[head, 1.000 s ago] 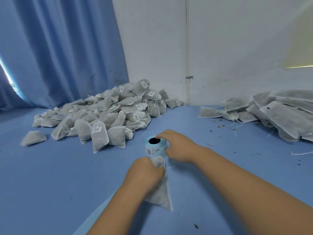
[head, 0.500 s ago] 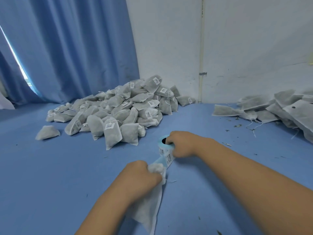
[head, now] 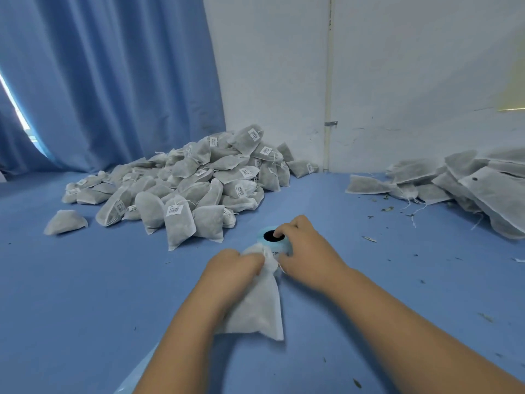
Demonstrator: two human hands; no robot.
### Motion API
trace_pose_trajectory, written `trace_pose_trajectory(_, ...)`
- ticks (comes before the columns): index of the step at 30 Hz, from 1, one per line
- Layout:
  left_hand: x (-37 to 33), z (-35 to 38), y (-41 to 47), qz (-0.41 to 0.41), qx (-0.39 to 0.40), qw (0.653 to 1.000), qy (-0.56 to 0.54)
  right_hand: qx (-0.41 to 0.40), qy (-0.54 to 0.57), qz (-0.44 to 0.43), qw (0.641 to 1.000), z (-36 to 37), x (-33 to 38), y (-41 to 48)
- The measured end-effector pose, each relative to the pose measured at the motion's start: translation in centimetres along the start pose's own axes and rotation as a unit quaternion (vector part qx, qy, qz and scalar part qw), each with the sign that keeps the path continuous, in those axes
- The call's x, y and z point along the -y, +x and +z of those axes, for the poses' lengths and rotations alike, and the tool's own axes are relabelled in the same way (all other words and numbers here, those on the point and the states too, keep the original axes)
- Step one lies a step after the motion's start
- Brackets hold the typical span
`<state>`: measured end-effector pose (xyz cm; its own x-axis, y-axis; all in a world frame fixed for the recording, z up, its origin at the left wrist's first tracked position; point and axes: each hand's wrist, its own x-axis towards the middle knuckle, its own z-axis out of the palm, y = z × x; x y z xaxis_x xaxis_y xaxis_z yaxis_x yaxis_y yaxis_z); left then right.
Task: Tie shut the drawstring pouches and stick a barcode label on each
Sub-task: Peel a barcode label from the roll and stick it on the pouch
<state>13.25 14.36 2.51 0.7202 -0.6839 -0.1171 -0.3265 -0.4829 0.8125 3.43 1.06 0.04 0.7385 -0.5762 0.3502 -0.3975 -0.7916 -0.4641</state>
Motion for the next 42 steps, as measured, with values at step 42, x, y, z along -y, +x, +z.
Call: trace_pose_trajectory(42,2.4,-0.3,2.1,-0.075,0.148,0.946,-0.278,-0.024,0.253,0.233,0.939,0.8,2.0,-2.0)
